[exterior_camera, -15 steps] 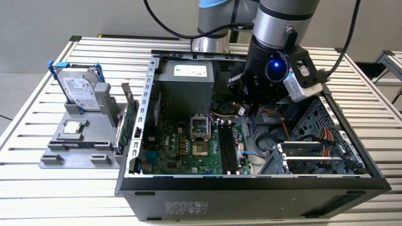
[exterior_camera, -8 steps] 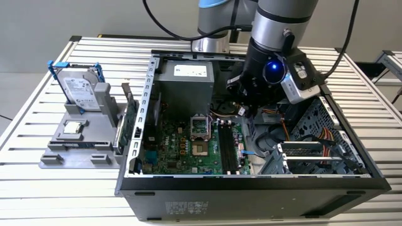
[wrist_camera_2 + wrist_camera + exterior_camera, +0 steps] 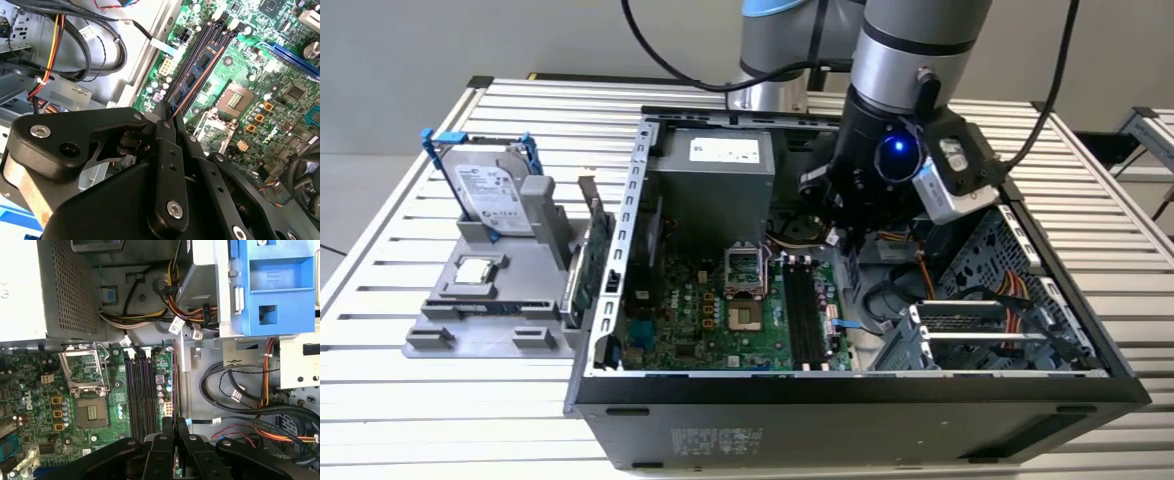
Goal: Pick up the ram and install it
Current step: 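Insert the ram into the slot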
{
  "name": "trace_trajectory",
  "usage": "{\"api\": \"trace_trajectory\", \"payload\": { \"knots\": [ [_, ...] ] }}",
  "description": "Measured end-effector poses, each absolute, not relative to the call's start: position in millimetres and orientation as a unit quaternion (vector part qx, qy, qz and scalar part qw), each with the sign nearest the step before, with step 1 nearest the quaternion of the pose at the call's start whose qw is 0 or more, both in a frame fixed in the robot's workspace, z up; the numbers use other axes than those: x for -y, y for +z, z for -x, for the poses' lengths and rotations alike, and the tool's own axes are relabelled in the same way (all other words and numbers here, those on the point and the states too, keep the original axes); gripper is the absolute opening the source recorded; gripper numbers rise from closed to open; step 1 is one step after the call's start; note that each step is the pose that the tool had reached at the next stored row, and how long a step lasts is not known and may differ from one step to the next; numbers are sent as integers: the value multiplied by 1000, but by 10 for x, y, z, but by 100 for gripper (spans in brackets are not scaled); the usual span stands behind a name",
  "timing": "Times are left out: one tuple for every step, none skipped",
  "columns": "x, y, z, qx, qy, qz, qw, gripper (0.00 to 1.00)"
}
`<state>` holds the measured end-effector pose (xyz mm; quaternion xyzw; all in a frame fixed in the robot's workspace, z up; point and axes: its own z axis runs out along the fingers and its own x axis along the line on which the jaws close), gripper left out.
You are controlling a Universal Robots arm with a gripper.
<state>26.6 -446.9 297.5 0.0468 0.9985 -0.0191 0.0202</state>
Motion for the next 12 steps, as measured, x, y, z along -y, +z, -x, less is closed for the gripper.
{"api": "trace_trajectory", "payload": {
  "knots": [
    [4469,2973,-266,-999,-20,-47,20,0],
    [4469,2974,-267,-999,-20,-47,20,0],
    [4469,2974,-267,-999,-20,-47,20,0],
    [4469,2974,-266,-999,-20,-47,20,0],
    [4469,2974,-266,-999,-20,-47,20,0],
    [4469,2974,-266,-999,-20,-47,20,0],
    [4469,2972,-262,-999,-20,-47,20,0],
    [4469,2968,-255,-999,-20,-47,20,0],
    [4469,2965,-255,-999,-20,-47,20,0],
    [4469,2963,-251,-999,-20,-45,20,0],
    [4469,2955,-245,-999,-20,-44,20,0],
    [4469,2950,-239,-999,-20,-43,20,0]
  ]
}}
